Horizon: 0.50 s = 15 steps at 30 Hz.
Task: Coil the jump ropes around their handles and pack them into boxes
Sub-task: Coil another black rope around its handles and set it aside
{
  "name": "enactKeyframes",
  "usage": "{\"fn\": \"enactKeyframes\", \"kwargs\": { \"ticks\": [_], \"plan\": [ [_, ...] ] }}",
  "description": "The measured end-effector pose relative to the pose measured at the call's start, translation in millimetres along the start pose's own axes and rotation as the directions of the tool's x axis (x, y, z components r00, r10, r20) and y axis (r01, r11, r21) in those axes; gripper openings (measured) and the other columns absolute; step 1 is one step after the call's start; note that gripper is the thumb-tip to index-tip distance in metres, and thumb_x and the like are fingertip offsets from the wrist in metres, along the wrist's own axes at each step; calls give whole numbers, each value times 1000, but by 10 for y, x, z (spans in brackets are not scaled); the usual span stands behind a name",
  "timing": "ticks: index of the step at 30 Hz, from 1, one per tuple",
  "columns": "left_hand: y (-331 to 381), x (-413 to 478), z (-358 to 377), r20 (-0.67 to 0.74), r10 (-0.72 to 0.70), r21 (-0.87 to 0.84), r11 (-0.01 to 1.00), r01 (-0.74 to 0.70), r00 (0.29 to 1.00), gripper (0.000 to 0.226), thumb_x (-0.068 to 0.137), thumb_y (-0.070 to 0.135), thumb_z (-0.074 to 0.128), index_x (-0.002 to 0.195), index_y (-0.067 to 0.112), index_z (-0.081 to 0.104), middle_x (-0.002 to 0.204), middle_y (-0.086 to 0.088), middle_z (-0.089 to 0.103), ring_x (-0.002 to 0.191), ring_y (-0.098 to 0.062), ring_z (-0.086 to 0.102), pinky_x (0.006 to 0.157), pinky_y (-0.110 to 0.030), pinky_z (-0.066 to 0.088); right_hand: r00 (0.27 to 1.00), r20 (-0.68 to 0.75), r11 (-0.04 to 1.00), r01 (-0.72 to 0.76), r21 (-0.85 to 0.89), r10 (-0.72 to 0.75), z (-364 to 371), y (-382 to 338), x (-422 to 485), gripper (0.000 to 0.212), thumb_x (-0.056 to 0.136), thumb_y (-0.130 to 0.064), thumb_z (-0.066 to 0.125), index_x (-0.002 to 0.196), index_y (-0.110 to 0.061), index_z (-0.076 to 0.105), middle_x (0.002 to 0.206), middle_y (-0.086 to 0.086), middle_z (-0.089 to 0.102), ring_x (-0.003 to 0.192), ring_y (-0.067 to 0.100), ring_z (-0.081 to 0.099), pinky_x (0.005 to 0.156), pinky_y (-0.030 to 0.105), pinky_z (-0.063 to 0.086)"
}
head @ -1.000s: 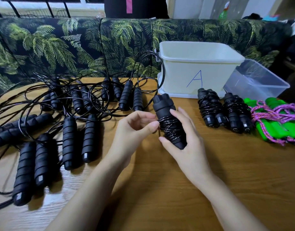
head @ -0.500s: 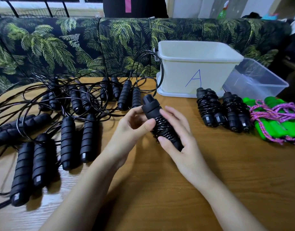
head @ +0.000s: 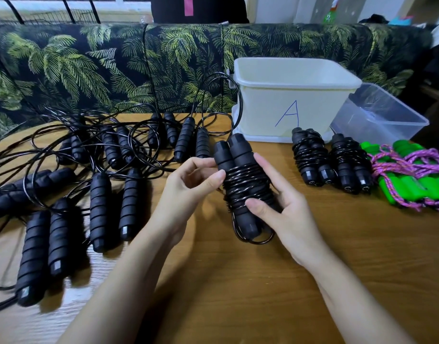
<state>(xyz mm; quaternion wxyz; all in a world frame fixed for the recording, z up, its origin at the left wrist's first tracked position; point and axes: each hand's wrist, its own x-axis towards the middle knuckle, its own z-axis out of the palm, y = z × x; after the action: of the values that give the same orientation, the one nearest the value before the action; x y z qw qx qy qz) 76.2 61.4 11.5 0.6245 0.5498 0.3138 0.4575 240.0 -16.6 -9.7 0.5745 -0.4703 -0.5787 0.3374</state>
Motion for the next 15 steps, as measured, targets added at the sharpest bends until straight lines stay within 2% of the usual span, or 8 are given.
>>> {"fn": "enactKeyframes", "kwargs": {
  "ticks": [4,7,10,12,15],
  "plan": [
    [41,8,-8,5,-26,-34,999,26,1000,29,72,19,70,97,14,56,76,4,74,74,-3,67,71,-12,49,999,15,995,-36,98,34,0,-14,2,62,85,-27,68,142,-35,44,142,-16,55,134,4,48,104,18,40],
    [63,19,-1,-41,-55,-54,997,53,998,34,67,19,73,96,14,56,70,1,73,66,-6,66,68,-13,49,999,42,997,-35,67,32,15,16,-2,60,90,-28,62,145,-36,40,147,-15,50,138,5,43,110,21,37],
    [50,20,13,-104,-65,-69,996,58,992,38,64,19,77,97,14,57,70,-2,73,64,-9,65,69,-16,51,999,37,990,19,-137,-14,49,73,-6,56,98,-37,53,149,-39,33,154,-15,39,144,4,32,116,22,27],
    [41,13,34,-143,-56,-62,997,47,988,36,67,15,79,97,14,58,69,-2,73,63,-8,65,68,-15,51,996,-14,929,80,-361,-91,80,124,-8,49,102,-34,47,149,-40,34,155,-12,35,144,5,30,116,19,24],
    [30,-9,76,-197,-39,-47,998,30,980,30,75,5,79,97,13,60,69,-2,73,64,-6,67,65,-13,50,990,-38,843,96,-529,-137,139,127,-19,53,102,-32,41,150,-50,26,159,-9,29,146,6,27,112,12,25]
  ]
}}
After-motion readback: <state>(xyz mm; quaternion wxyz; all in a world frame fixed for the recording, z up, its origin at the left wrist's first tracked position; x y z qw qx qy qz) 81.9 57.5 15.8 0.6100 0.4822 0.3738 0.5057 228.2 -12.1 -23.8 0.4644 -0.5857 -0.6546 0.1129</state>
